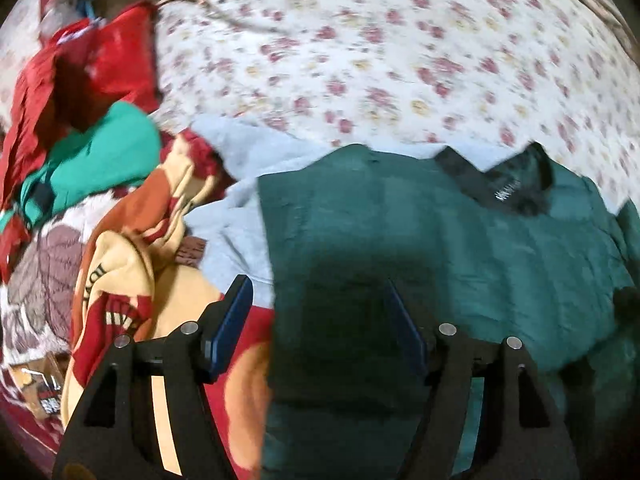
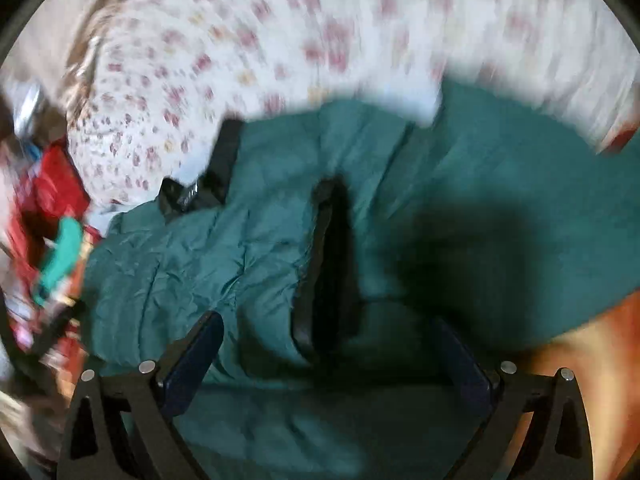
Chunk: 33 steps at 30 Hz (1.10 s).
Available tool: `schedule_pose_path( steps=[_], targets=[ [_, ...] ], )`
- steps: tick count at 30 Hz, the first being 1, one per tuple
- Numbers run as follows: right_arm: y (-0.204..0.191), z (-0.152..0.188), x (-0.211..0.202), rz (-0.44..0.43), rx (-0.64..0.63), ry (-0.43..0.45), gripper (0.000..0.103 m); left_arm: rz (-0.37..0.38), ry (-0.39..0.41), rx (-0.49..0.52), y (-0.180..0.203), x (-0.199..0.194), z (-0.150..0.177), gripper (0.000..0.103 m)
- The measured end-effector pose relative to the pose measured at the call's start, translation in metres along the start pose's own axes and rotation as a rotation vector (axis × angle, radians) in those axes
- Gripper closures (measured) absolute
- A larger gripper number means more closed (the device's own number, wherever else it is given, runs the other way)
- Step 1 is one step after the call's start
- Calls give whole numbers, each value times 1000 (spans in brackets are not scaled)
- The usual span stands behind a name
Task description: Fold large clothes
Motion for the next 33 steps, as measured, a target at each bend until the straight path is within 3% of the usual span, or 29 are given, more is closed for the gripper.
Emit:
schedule_pose_path(
  steps=[3,4,5,6,8,9,10,13,18,21,22,23,24,28,29,31,33],
  targets=[
    [2,-4,6,-5,33,29,6,57,-67,-33,-2,13,-3,35],
    [1,-4,4,-1,25,38,25,76,-79,-51,-5,17,-3,35],
    [2,-3,1,28,13,47,55,88,-87,-63,-4,18,-4,35],
    [4,-1,-4,63,-7,56,64,106,-95,-73,-5,19,-3,34],
    [17,-4,-12,43,-4,76,86,122,-98,-85,-4,19,-1,34],
    [26,-6,-18,51,15,88,89,119,-95,-83,-3,20,-1,34],
    [36,-9,-21,88,34,91,103,103,-83,-74,-1,18,0,34],
    [55,-11,-21,97,64,63,103,94,-66,-66,2,14,-3,34],
    [33,-6,-36,179,4,90,99,107,-85,-93,-3,18,-4,34],
    [12,1,-61,146,-1,182,73,114,-96,-100,-4,19,-4,33],
    [4,4,-69,140,-13,220,54,114,-96,-97,-4,19,-4,33],
    [-9,8,-78,137,-41,271,42,113,-97,-95,-4,19,-4,33],
    [-21,13,-87,138,-84,315,37,112,-98,-96,-3,19,-3,33],
    [-49,23,-110,307,-121,479,36,112,-99,-99,-5,18,-3,32],
    [-51,25,-110,301,-115,492,37,103,-92,-98,-4,16,-3,32],
    [-69,26,-89,228,-230,389,42,86,-65,-88,-1,11,-5,33],
    [-86,27,-61,234,-360,286,46,80,-42,-75,1,7,-6,33]
  ],
)
Point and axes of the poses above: each gripper's, at about its wrist camera, not at the fingertips, and x roughly the way its jaws point, y to its right, z to its underside, the point moved 2 cm from there along x, roughly the way its jaws point, and after that the axes turned 11 degrees about -y, right-handed, at the moved point
